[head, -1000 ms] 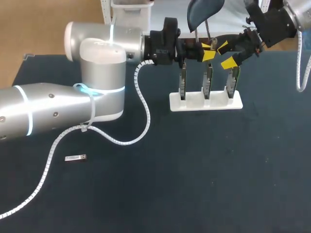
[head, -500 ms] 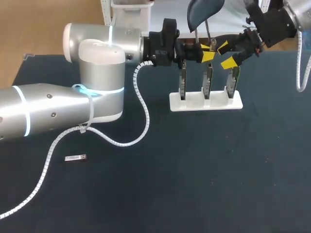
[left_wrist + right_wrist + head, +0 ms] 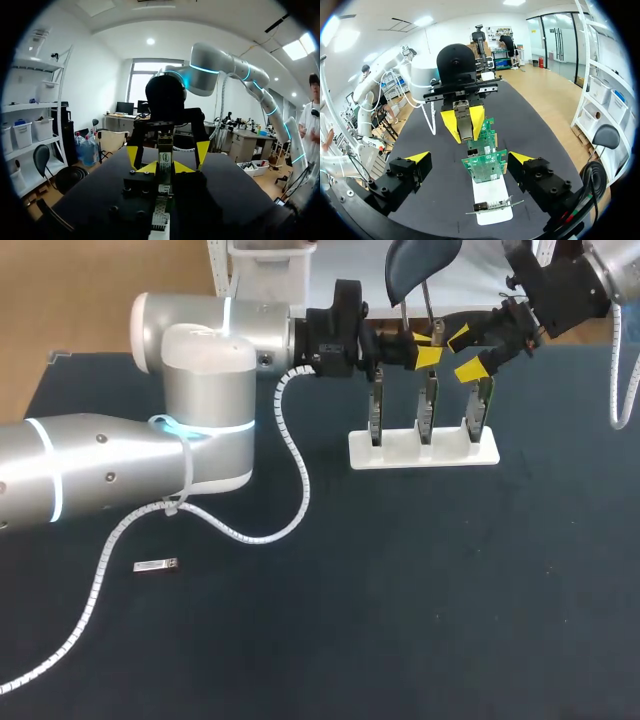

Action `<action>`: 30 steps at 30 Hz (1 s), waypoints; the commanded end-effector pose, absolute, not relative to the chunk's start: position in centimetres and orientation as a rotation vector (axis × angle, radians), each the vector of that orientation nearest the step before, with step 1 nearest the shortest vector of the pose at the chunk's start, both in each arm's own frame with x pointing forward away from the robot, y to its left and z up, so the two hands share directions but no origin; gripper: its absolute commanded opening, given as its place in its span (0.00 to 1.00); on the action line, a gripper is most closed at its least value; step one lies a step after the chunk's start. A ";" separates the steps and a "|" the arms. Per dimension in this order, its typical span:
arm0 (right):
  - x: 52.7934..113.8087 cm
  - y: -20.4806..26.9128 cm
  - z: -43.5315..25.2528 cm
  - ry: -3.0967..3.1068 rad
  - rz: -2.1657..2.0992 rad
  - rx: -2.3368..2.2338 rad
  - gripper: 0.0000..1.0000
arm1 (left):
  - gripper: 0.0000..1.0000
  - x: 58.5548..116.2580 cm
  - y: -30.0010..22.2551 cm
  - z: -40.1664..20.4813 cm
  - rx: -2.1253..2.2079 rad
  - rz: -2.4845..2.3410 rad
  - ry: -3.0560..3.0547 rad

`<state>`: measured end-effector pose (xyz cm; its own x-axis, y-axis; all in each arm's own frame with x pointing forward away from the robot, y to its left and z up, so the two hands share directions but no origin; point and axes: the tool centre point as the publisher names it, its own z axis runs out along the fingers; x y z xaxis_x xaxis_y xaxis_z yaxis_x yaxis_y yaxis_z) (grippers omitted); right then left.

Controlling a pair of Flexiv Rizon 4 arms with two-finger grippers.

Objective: Pick up the optical module with the left hand, and insert it into the network port with the right hand.

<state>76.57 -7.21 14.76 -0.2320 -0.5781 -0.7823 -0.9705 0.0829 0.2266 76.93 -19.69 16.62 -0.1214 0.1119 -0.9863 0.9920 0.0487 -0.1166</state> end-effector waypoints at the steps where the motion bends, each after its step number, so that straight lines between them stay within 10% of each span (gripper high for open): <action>1: 76.4 -7.2 14.8 1.865 1.017 -1.521 1.00 | 0.00 76.8 -19.8 16.5 1.209 -1.214 1.400; 30: 76.4 -7.2 14.8 1.865 1.017 -1.521 1.00 | 0.00 76.7 -19.9 16.0 1.159 -1.284 1.436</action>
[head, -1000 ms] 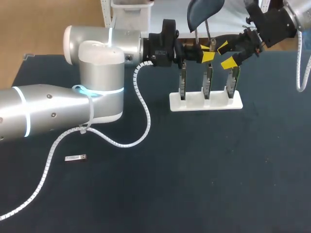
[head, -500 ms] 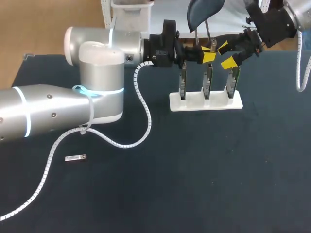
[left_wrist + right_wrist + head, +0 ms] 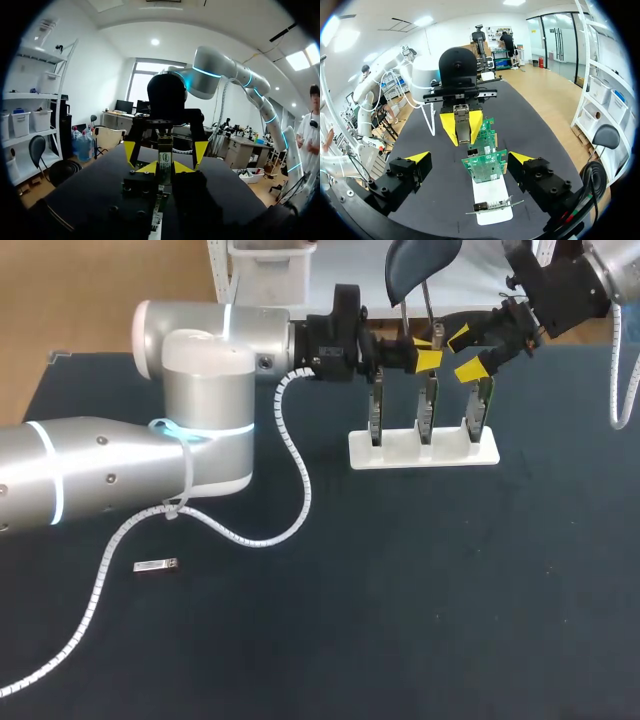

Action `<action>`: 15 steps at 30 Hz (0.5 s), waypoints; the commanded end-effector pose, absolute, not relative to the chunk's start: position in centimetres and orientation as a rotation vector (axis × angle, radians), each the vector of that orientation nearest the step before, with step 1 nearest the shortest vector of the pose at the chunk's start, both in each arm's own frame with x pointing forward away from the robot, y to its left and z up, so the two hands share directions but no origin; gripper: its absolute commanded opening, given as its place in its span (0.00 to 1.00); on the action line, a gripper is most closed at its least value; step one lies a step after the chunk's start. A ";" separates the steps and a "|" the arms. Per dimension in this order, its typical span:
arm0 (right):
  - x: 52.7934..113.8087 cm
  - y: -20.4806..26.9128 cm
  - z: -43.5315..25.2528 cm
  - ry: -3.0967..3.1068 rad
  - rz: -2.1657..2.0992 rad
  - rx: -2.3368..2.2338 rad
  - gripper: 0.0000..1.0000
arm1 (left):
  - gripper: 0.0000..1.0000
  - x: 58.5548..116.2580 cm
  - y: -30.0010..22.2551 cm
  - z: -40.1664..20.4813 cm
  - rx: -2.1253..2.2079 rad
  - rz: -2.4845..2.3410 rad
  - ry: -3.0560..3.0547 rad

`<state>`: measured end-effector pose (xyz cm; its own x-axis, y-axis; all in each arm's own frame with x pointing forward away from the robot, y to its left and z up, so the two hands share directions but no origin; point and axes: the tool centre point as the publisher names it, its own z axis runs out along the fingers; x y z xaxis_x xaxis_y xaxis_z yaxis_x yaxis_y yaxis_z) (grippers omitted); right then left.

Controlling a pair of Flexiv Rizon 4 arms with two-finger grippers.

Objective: Pick up the optical module with the left hand, and insert it into the network port with the right hand.

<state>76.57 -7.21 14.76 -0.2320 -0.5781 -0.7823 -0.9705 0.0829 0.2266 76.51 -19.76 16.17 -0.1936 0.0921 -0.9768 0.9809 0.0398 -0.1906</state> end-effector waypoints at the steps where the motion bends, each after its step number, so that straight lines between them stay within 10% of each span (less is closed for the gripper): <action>1: 76.4 -7.2 14.8 1.865 1.017 -1.521 1.00 | 0.00 76.7 -19.9 16.0 1.159 -1.285 1.438; 15: 76.4 -7.2 14.8 1.865 1.017 -1.521 1.00 | 0.00 76.6 -20.0 15.9 1.162 -1.297 1.437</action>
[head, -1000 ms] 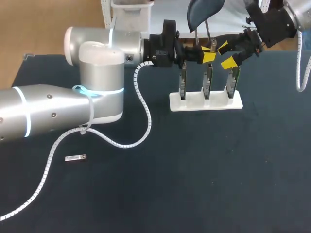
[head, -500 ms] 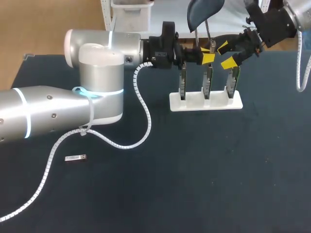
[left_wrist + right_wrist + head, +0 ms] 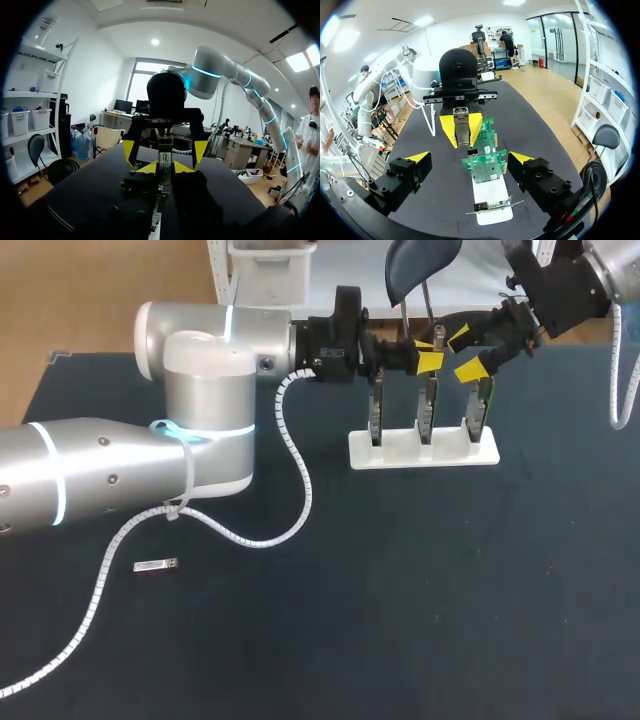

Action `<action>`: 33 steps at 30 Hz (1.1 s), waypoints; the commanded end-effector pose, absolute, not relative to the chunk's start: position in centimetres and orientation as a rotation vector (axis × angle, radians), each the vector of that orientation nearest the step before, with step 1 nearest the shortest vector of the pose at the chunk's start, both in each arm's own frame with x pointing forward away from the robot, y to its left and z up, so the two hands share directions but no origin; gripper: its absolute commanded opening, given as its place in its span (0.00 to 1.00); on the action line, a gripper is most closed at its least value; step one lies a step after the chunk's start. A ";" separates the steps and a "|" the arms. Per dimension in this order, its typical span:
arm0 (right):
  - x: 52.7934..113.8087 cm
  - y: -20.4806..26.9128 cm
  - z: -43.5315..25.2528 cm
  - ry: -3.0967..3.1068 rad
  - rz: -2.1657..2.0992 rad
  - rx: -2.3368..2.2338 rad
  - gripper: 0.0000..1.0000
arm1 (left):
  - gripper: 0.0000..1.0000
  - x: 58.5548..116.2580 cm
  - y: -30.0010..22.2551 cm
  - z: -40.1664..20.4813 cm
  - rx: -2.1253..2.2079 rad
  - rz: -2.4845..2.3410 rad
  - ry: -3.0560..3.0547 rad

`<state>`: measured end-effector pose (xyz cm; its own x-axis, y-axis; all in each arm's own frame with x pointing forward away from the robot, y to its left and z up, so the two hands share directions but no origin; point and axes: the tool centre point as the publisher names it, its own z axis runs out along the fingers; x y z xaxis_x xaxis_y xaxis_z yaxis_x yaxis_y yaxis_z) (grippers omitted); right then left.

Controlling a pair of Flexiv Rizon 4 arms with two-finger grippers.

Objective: Pick up the optical module with the left hand, and insert it into the network port with the right hand.

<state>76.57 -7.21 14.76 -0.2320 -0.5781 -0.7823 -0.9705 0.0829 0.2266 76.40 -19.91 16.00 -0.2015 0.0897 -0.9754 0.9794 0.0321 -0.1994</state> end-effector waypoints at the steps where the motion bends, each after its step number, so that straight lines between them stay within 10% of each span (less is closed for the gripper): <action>1: 76.4 -7.2 14.8 1.865 1.017 -1.521 1.00 | 0.00 76.6 -20.0 15.9 1.162 -1.297 1.437; 33: 77.7 -6.1 18.8 1.710 1.010 -1.578 1.00 | 0.00 76.6 -20.0 15.9 1.162 -1.297 1.437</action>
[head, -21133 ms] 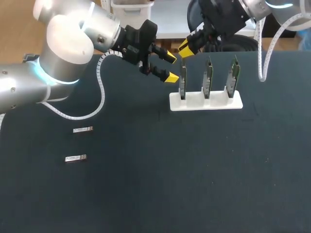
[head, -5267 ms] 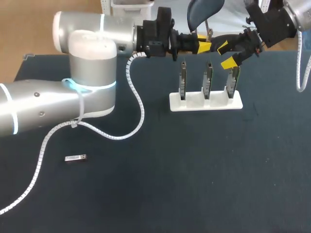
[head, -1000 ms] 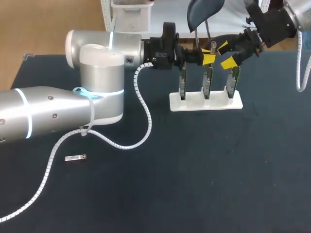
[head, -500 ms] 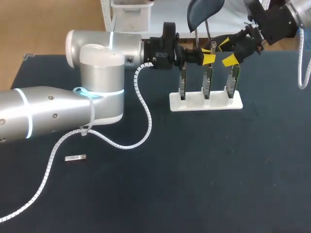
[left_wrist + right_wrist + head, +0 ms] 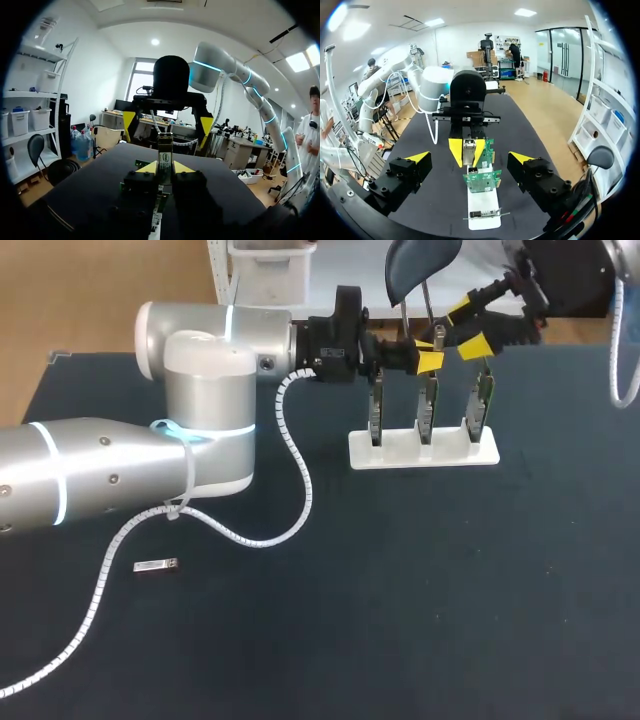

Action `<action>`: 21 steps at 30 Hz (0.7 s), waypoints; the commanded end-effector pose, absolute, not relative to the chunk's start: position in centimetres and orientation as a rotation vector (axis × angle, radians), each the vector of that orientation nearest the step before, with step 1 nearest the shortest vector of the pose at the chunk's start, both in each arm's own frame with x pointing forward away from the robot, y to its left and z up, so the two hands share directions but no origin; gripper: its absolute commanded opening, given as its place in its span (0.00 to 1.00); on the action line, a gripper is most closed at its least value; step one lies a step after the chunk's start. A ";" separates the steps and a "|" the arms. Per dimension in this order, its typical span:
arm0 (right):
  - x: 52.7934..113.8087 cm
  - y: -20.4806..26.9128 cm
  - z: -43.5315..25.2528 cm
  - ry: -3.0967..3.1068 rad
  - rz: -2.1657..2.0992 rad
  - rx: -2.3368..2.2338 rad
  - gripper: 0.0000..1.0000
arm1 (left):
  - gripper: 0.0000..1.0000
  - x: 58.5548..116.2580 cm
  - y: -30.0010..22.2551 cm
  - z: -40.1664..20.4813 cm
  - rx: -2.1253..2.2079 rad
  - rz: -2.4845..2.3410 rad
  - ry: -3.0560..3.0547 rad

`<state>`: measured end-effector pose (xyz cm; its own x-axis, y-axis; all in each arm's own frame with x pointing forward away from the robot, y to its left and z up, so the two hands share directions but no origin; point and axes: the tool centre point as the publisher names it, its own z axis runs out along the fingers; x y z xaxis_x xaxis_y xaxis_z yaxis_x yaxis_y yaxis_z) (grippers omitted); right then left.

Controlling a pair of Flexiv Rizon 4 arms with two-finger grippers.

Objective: Pick up the optical module with the left hand, and insert it into the network port with the right hand.

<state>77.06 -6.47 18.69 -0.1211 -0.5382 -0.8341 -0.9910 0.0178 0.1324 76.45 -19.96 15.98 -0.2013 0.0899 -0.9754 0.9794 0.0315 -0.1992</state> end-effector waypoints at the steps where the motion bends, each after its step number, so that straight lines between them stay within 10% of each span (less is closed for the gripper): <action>1: 77.6 -5.9 18.8 1.704 1.012 -1.583 1.00 | 0.00 76.6 -20.0 15.9 1.162 -1.297 1.437; 21: 77.4 -4.5 18.8 1.675 1.051 -1.611 1.00 | 0.00 76.6 -20.0 15.9 1.162 -1.297 1.437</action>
